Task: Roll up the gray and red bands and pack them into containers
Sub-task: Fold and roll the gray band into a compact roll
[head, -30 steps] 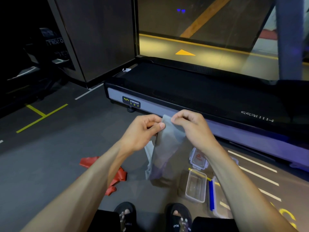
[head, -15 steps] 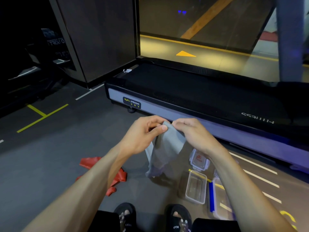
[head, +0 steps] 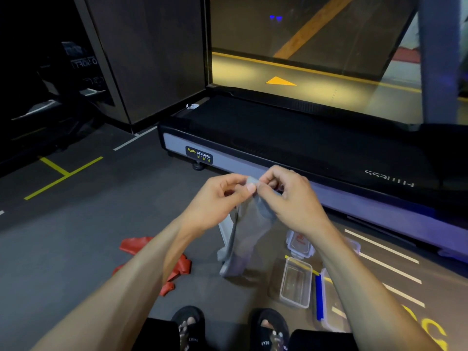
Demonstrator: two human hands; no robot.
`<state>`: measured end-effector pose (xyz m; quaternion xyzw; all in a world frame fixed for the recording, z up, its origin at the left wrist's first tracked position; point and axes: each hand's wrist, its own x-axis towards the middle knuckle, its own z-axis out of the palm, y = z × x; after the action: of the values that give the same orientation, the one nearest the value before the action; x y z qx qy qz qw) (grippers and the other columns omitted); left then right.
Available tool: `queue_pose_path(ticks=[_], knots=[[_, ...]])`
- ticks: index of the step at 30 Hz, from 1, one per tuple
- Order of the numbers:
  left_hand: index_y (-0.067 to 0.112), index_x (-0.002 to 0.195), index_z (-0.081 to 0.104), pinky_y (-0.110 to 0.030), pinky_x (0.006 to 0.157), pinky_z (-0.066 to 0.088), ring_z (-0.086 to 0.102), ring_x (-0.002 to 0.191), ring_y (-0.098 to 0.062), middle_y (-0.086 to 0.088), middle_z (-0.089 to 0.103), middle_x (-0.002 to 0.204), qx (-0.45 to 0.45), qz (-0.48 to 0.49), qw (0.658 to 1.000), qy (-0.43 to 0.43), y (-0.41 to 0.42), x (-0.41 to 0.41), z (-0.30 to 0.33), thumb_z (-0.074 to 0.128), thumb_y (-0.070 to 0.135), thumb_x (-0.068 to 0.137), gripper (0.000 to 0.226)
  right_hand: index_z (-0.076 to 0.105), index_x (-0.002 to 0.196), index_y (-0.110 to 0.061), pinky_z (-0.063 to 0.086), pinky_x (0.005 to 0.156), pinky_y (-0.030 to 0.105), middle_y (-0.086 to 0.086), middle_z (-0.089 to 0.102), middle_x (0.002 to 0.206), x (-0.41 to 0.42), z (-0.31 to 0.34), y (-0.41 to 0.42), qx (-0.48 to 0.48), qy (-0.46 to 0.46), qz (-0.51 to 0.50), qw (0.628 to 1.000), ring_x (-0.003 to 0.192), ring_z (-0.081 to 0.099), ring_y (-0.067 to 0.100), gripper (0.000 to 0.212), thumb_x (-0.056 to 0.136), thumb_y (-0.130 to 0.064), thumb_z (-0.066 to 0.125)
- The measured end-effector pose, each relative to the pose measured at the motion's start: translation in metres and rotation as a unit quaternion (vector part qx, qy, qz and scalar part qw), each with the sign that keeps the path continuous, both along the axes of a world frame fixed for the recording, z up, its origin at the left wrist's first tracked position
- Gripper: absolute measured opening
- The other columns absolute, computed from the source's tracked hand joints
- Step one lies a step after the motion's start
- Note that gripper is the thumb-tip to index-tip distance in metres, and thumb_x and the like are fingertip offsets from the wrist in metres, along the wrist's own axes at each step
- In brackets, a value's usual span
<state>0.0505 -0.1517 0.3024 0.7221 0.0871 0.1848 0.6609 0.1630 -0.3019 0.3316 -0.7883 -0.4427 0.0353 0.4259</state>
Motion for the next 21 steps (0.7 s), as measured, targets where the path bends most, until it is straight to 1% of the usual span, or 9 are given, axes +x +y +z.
queue_pose_path(ticks=[3, 5, 9, 11, 14, 17, 18, 19, 21], knots=[[0.018, 0.102, 0.074, -0.026, 0.079, 0.055, 0.072, 0.084, -0.013, -0.005, 0.077, 0.087, 0.021, -0.006, 1.000, -0.007, -0.0006, -0.0012, -0.0021, 0.071, 0.019, 0.094, 0.009, 0.064, 0.080, -0.025, 0.038, 0.066, 0.027, -0.007, 0.065, 0.073, 0.0000, 0.0018, 0.0005, 0.014, 0.008, -0.010, 1.000, 0.080, 0.059, 0.015, 0.012, 0.090, -0.030, 0.069], [0.016, 0.095, 0.073, -0.023, 0.074, 0.054, 0.072, 0.079, -0.012, -0.002, 0.077, 0.086, 0.038, -0.006, 0.999, -0.012, -0.0005, -0.0006, -0.0027, 0.065, 0.009, 0.097, 0.011, 0.064, 0.080, -0.025, 0.037, 0.065, 0.025, -0.008, 0.064, 0.073, 0.0001, 0.0024, -0.0004, 0.019, 0.018, -0.011, 1.000, 0.079, 0.058, 0.013, 0.012, 0.090, -0.028, 0.069], [0.013, 0.098, 0.073, -0.031, 0.080, 0.056, 0.071, 0.083, -0.017, -0.007, 0.077, 0.090, 0.038, -0.014, 0.999, -0.002, -0.0010, -0.0017, 0.0009, 0.060, 0.009, 0.102, 0.015, 0.065, 0.079, -0.023, 0.038, 0.059, 0.021, -0.005, 0.064, 0.072, 0.0002, 0.0054, -0.0020, 0.030, 0.054, -0.012, 0.998, 0.068, 0.054, 0.006, 0.014, 0.093, -0.024, 0.069], [0.014, 0.097, 0.074, -0.039, 0.082, 0.052, 0.067, 0.084, -0.020, -0.008, 0.076, 0.090, 0.028, -0.016, 0.999, 0.008, -0.0007, -0.0017, 0.0012, 0.059, 0.011, 0.102, 0.016, 0.067, 0.080, -0.021, 0.039, 0.057, 0.021, -0.001, 0.066, 0.075, -0.0006, 0.0075, -0.0031, 0.034, 0.081, -0.010, 0.996, 0.064, 0.053, 0.005, 0.014, 0.094, -0.022, 0.068], [0.015, 0.093, 0.076, -0.044, 0.079, 0.045, 0.059, 0.082, -0.026, -0.015, 0.072, 0.086, 0.016, -0.011, 1.000, 0.016, 0.0041, -0.0002, -0.0004, 0.062, 0.015, 0.101, 0.016, 0.070, 0.081, -0.020, 0.042, 0.064, 0.022, -0.001, 0.068, 0.080, -0.0021, 0.0095, -0.0025, 0.029, 0.121, -0.007, 0.992, 0.071, 0.057, 0.009, 0.015, 0.095, -0.023, 0.066], [0.011, 0.102, 0.074, -0.039, 0.078, 0.047, 0.060, 0.081, -0.025, -0.032, 0.069, 0.088, 0.011, 0.002, 1.000, 0.007, 0.0065, 0.0008, 0.0001, 0.068, 0.022, 0.096, 0.014, 0.072, 0.080, -0.021, 0.040, 0.070, 0.017, -0.006, 0.065, 0.085, -0.0020, 0.0089, 0.0007, 0.030, 0.161, -0.006, 0.986, 0.078, 0.056, -0.001, 0.016, 0.095, -0.020, 0.065], [0.009, 0.109, 0.072, -0.034, 0.076, 0.049, 0.063, 0.078, -0.020, -0.025, 0.072, 0.081, 0.013, 0.001, 1.000, 0.003, 0.0058, 0.0010, 0.0005, 0.068, 0.019, 0.097, 0.016, 0.072, 0.079, -0.021, 0.039, 0.074, 0.019, -0.008, 0.063, 0.087, -0.0003, 0.0078, 0.0015, 0.032, 0.173, -0.004, 0.984, 0.081, 0.056, -0.002, 0.018, 0.096, -0.020, 0.065], [0.006, 0.116, 0.069, -0.028, 0.075, 0.050, 0.065, 0.074, -0.011, -0.011, 0.073, 0.072, 0.022, -0.003, 1.000, 0.000, 0.0051, 0.0008, 0.0019, 0.066, 0.012, 0.099, 0.019, 0.072, 0.078, -0.023, 0.039, 0.077, 0.022, -0.010, 0.063, 0.086, 0.0010, 0.0072, 0.0018, 0.033, 0.185, 0.002, 0.982, 0.081, 0.056, -0.002, 0.020, 0.096, -0.019, 0.065], [0.006, 0.130, 0.062, -0.027, 0.075, 0.048, 0.058, 0.066, -0.003, 0.010, 0.066, 0.060, 0.047, -0.013, 0.999, -0.005, 0.0049, 0.0007, 0.0019, 0.063, 0.007, 0.100, 0.030, 0.070, 0.075, -0.024, 0.040, 0.080, 0.028, -0.015, 0.064, 0.077, 0.0045, 0.0045, 0.0021, 0.023, 0.210, 0.019, 0.977, 0.078, 0.055, 0.002, 0.024, 0.097, -0.019, 0.063]])
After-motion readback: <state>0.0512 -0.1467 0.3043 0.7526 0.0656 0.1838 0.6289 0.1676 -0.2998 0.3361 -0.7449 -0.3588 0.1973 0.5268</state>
